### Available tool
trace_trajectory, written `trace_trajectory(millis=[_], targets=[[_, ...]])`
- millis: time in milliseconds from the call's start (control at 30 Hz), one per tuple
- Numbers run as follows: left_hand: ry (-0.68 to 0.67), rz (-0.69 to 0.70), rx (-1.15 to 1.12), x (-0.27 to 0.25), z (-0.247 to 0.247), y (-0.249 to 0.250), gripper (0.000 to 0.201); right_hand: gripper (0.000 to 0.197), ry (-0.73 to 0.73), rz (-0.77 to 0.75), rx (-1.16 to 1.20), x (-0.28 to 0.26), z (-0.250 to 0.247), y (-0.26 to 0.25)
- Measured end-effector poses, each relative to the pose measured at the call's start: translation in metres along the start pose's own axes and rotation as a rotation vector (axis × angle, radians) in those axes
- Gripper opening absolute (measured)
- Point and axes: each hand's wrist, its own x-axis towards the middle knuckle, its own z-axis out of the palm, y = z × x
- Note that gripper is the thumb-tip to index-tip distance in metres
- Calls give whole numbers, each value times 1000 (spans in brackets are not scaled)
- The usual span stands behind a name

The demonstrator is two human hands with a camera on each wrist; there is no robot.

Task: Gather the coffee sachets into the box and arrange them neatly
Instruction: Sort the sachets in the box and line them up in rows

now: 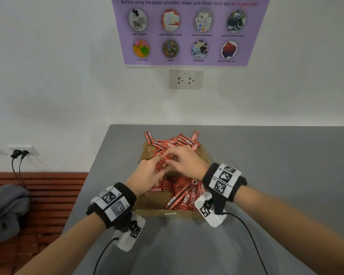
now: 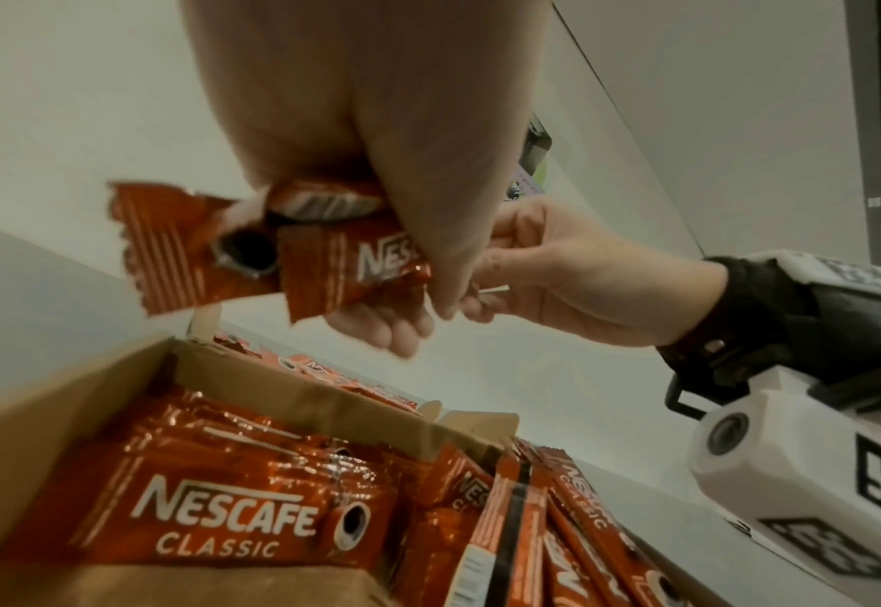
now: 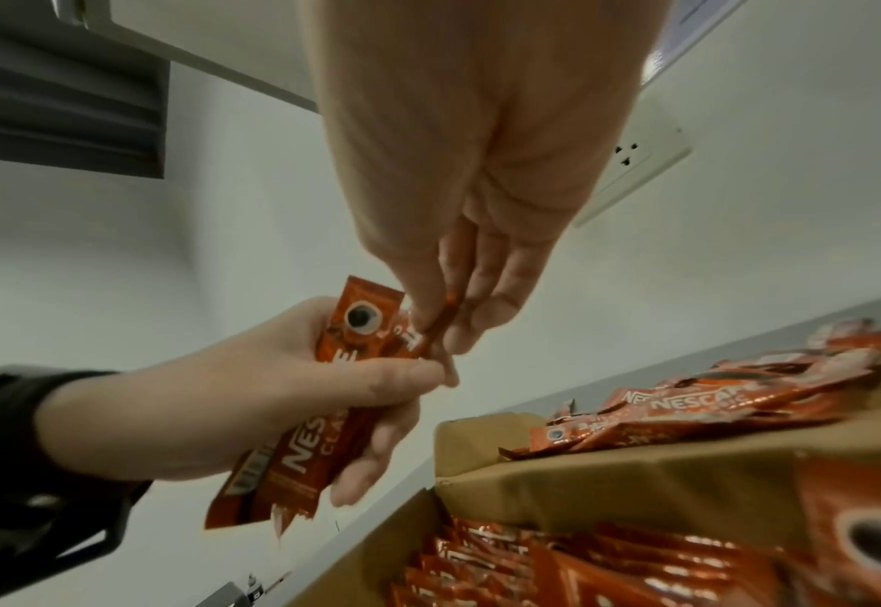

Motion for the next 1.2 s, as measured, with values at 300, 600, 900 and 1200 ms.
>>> trace_trajectory(millis=[300, 600, 900, 1200], targets=[[117, -39, 23, -1, -5, -8, 22, 17, 80, 147, 30, -20, -13, 30], [-19, -29, -29, 1, -7, 3, 16, 16, 177, 100, 182, -20, -2, 18], [136, -157, -400, -4, -9, -3, 19, 25, 97, 4, 186, -17, 5, 5], [-21, -166, -86, -4, -45, -7, 29, 13, -143, 128, -12, -13, 26, 8]])
